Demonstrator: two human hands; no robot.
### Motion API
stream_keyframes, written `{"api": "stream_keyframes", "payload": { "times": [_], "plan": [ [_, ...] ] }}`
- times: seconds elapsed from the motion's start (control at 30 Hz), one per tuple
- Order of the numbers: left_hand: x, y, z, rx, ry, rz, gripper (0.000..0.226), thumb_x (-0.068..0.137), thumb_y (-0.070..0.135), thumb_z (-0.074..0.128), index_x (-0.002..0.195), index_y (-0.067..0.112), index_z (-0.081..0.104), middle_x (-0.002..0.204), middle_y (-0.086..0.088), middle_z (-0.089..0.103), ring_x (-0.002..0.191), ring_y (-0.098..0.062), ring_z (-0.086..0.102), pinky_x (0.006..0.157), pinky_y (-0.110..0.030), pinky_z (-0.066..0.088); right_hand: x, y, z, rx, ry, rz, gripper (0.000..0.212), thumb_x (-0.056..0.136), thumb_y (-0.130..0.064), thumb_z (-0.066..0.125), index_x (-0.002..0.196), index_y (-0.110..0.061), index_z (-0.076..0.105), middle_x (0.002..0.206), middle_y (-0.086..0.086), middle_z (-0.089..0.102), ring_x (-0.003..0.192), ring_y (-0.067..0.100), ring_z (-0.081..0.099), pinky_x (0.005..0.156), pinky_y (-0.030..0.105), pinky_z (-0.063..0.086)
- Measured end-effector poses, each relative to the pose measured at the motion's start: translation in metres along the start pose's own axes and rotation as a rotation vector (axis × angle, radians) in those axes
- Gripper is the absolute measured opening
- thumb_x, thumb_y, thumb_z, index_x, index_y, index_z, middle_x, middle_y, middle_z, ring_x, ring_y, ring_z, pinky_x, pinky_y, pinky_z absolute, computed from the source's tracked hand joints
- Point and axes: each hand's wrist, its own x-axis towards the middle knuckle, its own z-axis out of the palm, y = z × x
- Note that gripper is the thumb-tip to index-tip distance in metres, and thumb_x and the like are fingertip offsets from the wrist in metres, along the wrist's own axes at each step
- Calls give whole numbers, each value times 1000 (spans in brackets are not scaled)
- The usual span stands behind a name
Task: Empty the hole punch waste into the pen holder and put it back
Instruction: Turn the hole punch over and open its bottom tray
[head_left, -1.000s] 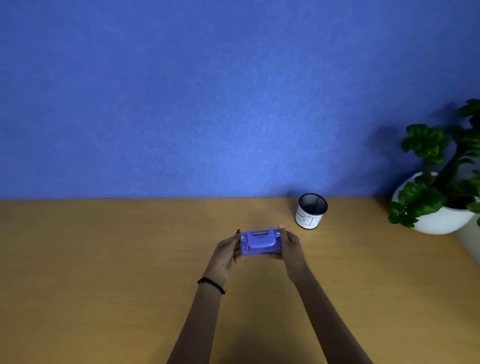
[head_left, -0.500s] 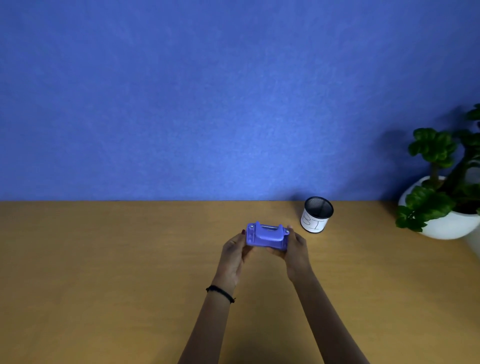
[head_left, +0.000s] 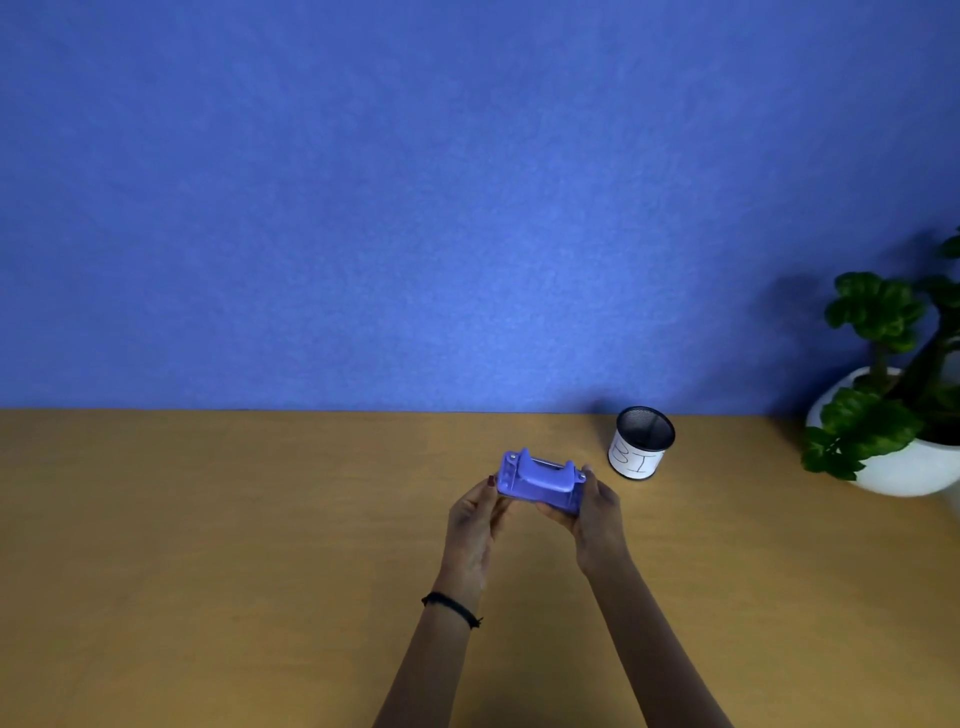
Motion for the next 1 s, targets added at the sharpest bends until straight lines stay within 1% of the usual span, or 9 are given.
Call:
{"api": "stream_keyframes", "payload": {
  "times": [0.13, 0.27, 0.37, 0.43, 0.53, 0.6, 0.73, 0.87, 1.0],
  "plan": [
    [2, 4, -9, 163, -44, 196, 24, 96, 9, 47, 115, 16, 59, 117, 2, 65, 99, -3, 65, 80, -15, 55, -3, -4, -3, -56, -42, -47, 39, 100, -24, 34, 78, -11, 63, 81, 10, 67, 71, 20, 65, 46, 21, 57],
    [2, 22, -16, 669, -350, 386, 50, 87, 23, 63, 133, 30, 45, 146, 15, 37, 135, 6, 30, 107, -12, 33, -5, 0, -5, -118, -124, -74, 42, 100, -28, 33, 81, -9, 65, 80, 12, 69, 60, 17, 70, 49, 23, 58],
    [4, 24, -19, 943, -395, 420, 54, 81, 19, 70, 127, 37, 47, 145, 8, 34, 137, -3, 27, 109, -14, 28, -4, 2, -6, -167, -209, -84, 43, 100, -30, 30, 91, -11, 67, 86, 16, 70, 75, 26, 70, 60, 27, 60],
    [6, 23, -18, 929, -310, 463, 49, 82, 11, 68, 123, 32, 53, 137, 3, 43, 133, -11, 37, 107, -20, 34, -3, 3, -7, -157, -281, -77, 42, 101, -26, 27, 99, -10, 66, 93, 16, 70, 82, 24, 71, 66, 25, 60],
    [6, 22, -17, 886, -165, 525, 46, 80, -7, 57, 117, 20, 65, 123, 2, 56, 123, -15, 50, 97, -8, 38, -1, 4, -8, -64, -390, 2, 40, 101, -18, 27, 116, 2, 57, 107, 20, 67, 84, 24, 71, 70, 25, 60],
    [7, 22, -16, 918, -92, 554, 53, 77, -12, 52, 115, 22, 67, 123, 1, 61, 119, -13, 53, 99, -17, 42, 0, 7, -8, -15, -415, 39, 37, 101, -14, 27, 121, 4, 53, 112, 19, 64, 86, 21, 71, 71, 25, 60],
    [5, 23, -13, 976, -14, 604, 48, 81, -6, 54, 113, 26, 68, 117, 7, 66, 110, -9, 54, 89, -9, 42, 1, 11, -9, 17, -425, 33, 36, 101, -15, 29, 123, 2, 52, 111, 15, 66, 89, 19, 71, 72, 24, 60],
    [7, 25, -12, 1062, 16, 690, 43, 81, -2, 55, 109, 26, 69, 110, 5, 69, 104, -14, 59, 81, -22, 47, -1, 14, -9, 41, -416, 10, 36, 101, -15, 26, 122, 1, 51, 109, 14, 66, 88, 19, 71, 70, 24, 60],
    [9, 25, -8, 1110, 18, 725, 42, 81, -1, 56, 108, 28, 69, 109, 7, 69, 104, -11, 58, 77, -13, 43, 0, 13, -10, 54, -395, -4, 36, 102, -13, 24, 120, 0, 52, 108, 13, 66, 85, 17, 72, 67, 23, 60]
  ]
}}
